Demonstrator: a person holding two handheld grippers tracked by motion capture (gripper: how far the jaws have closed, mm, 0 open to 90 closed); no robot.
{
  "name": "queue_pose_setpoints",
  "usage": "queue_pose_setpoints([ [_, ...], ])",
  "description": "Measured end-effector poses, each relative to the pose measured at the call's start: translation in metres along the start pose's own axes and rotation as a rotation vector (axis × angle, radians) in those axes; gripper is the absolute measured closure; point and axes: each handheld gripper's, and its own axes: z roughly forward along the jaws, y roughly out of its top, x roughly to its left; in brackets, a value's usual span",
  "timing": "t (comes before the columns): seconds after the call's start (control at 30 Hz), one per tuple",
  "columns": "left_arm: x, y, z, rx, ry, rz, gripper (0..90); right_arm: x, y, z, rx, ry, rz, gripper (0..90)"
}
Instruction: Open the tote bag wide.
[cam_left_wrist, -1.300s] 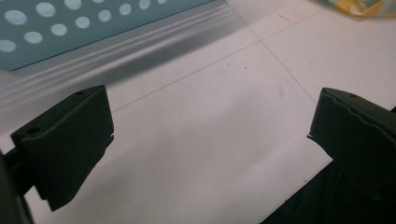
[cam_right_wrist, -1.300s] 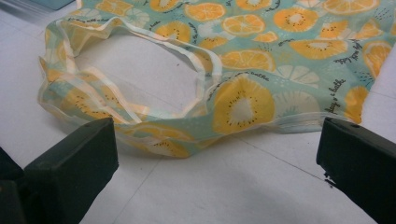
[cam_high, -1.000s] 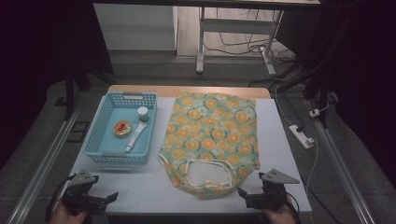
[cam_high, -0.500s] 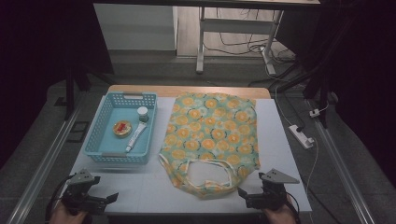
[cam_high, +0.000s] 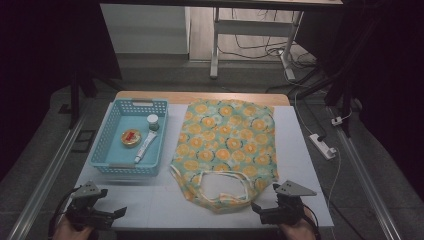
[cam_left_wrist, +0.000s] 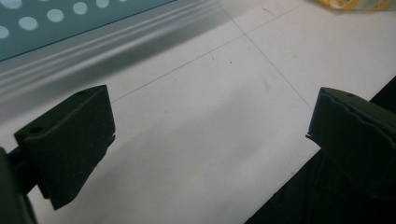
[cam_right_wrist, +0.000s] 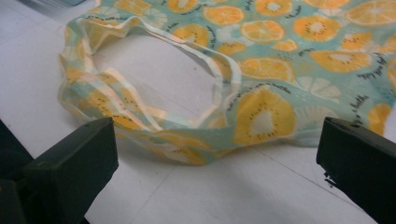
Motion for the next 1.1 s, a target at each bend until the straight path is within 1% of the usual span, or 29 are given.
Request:
queue_pose_setpoints([
  [0.13, 0.0, 0.0, 0.0, -0.004, -0.004, -0.006, 0.9, 0.002, 0.001, 0.003, 0.004, 0.019, 0.008, 0.0],
  [0.23, 0.001, 0.0, 0.0, -0.004, -0.007, -0.007, 0.9, 0.005, 0.005, 0.005, 0.018, 0.036, 0.002, 0.0],
  [0.3, 0.001, 0.0, 0.0, -0.005, -0.009, -0.007, 0.9, 0.008, 0.008, 0.007, 0.019, 0.048, -0.008, 0.0],
  [0.43, 0.001, 0.0, 0.0, -0.002, -0.01, -0.007, 1.0, 0.014, 0.013, 0.013, 0.04, 0.057, -0.051, 0.0],
  [0.6, 0.001, 0.0, 0.0, 0.001, -0.012, -0.01, 1.2, 0.02, 0.017, 0.02, 0.066, 0.07, -0.066, 0.0],
  [0.77, 0.002, 0.0, 0.001, 0.004, -0.013, -0.009, 1.3, 0.025, 0.02, 0.028, 0.083, 0.116, -0.079, 0.0],
  [0.8, 0.002, 0.0, 0.001, 0.004, -0.013, -0.009, 1.3, 0.025, 0.02, 0.028, 0.083, 0.116, -0.079, 0.0],
  [0.83, 0.002, 0.0, 0.001, 0.004, -0.014, -0.01, 1.3, 0.027, 0.022, 0.031, 0.091, 0.131, -0.088, 0.0],
  [0.93, 0.002, 0.0, 0.001, 0.005, -0.015, -0.011, 1.3, 0.029, 0.023, 0.034, 0.098, 0.139, -0.092, 0.0],
  [1.0, 0.002, 0.0, 0.001, 0.008, -0.012, -0.011, 1.3, 0.032, 0.026, 0.04, 0.11, 0.154, -0.095, 0.0],
  [1.1, 0.001, 0.001, 0.001, 0.008, -0.011, -0.009, 1.3, 0.033, 0.029, 0.046, 0.117, 0.175, -0.078, 0.0],
])
